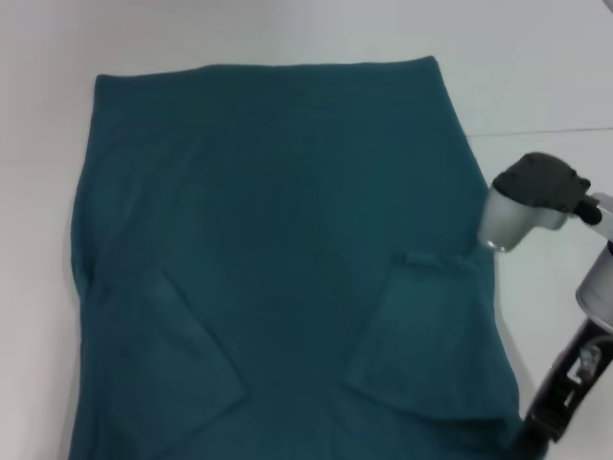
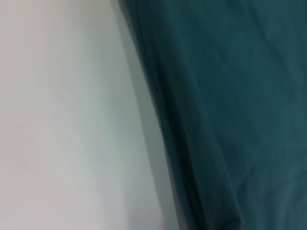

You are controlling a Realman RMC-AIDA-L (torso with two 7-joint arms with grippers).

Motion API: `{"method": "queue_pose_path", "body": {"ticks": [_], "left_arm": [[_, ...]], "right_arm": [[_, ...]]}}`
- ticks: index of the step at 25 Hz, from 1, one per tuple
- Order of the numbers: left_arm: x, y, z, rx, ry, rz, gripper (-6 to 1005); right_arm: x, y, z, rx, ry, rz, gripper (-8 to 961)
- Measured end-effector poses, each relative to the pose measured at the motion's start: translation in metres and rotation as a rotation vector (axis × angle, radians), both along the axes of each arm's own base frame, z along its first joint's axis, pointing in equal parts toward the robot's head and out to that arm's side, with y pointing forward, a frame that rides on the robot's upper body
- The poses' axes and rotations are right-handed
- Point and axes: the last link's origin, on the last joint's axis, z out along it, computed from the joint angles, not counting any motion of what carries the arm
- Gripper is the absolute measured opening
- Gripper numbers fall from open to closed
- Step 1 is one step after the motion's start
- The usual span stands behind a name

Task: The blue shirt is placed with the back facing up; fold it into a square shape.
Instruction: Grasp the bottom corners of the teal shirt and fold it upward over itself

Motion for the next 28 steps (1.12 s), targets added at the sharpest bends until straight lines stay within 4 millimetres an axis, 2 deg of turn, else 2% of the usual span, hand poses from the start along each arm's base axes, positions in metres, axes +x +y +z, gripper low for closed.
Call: {"method": "queue_pose_path", "body": {"ticks": [8, 15, 20, 23, 28], "left_arm": [[0.006, -0.032, 0.0, -0.19, -0.051, 0.07, 34], [0.009, -0.043, 0.001, -0.249, -0.087, 0.102, 36], [0.012, -0.041, 0.0, -0.26, -0.09, 0.087, 35], [0.016, -0.034, 0.003, -0.239, -0.102, 0.064, 34], [0.028, -0.007, 0.022, -0.121, -0.151, 0.015, 35]], "right_arm": [[0.008, -0.021, -0.014, -0.141, -0.043, 0.017, 67], [0.009, -0.031, -0.021, -0.196, -0.019, 0.016, 67], [0.007, -0.025, -0.015, -0.156, 0.018, 0.025, 66], [0.002, -0.013, 0.0, -0.08, 0.069, 0.05, 66], [-0.012, 0.015, 0.029, 0.086, 0.204, 0.08, 66]]}}
